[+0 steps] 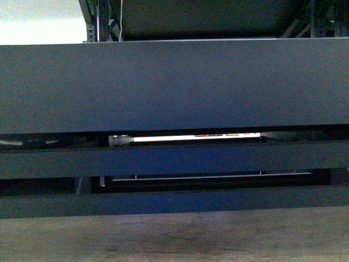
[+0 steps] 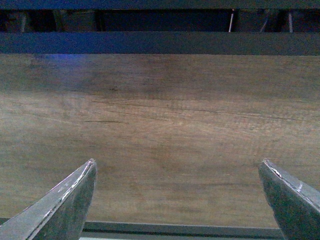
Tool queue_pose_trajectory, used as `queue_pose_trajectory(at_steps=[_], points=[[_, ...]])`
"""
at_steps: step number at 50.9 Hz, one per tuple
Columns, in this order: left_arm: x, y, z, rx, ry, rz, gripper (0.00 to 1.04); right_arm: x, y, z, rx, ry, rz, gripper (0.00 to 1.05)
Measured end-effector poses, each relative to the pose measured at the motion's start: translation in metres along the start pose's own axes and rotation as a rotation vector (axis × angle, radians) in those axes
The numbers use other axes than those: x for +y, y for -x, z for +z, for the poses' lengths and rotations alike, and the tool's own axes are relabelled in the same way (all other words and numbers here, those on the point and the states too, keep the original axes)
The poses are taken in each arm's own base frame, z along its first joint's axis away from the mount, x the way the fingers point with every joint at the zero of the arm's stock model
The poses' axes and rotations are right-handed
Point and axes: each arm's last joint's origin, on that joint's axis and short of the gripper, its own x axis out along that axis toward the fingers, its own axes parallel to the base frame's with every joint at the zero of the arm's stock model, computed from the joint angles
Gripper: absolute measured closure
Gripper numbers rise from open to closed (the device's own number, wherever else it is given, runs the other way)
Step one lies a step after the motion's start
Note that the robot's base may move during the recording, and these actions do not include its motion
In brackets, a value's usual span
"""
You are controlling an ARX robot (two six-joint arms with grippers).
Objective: Pick lemon from shelf
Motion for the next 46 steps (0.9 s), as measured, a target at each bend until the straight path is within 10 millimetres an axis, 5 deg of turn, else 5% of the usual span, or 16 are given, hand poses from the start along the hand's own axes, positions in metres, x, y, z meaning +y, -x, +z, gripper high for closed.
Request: queue_pose_trajectory(at_steps=[46], points=[[0.0, 0.0, 0.0, 0.0, 0.001, 0.0, 0.08, 0.0, -0.0001, -0.0001, 0.002, 0.0, 0.0, 0.08]])
